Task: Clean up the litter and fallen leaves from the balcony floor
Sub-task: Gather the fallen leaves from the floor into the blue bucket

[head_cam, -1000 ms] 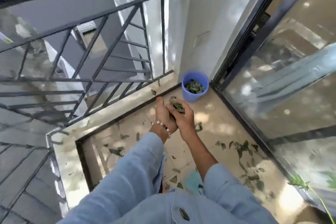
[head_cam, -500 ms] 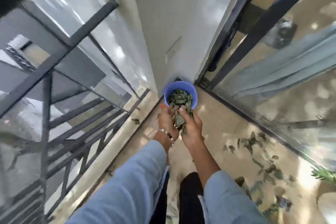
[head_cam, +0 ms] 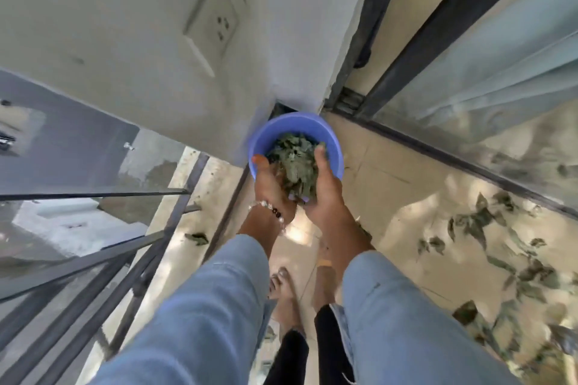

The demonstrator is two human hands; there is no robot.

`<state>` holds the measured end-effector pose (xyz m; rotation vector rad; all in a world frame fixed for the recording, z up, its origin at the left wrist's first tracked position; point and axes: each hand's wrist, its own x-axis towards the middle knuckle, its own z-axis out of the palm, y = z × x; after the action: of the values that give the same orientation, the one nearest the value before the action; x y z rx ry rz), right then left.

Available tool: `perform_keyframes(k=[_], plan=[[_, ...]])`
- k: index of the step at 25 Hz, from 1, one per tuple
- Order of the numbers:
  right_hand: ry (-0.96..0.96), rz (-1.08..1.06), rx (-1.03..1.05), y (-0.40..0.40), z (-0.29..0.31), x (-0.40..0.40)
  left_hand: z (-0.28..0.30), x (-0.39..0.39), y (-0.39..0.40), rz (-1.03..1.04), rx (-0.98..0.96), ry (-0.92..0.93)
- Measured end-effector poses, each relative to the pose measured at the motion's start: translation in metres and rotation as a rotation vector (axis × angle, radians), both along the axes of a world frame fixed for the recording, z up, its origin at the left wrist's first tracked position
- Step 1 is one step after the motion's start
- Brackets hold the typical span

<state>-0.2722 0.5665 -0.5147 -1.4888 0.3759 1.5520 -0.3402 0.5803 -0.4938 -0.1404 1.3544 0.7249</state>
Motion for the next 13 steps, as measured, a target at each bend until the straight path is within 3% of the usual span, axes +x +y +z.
perform_keyframes(k=[3,8,13], plan=[[0.11,-0.041,-0.099,0.006,-0.027,0.019,-0.03,-0.006,0.006,-0.048,0.002,0.021],[0.032,-0.191,-0.143,-0.033,-0.016,0.042,-0.016,-0.013,-0.01,-0.235,-0.043,0.268],[-0.14,-0.1,-0.171,-0.099,0.027,0.077,0.017,0.017,-0.034,-0.7,0.005,0.355]])
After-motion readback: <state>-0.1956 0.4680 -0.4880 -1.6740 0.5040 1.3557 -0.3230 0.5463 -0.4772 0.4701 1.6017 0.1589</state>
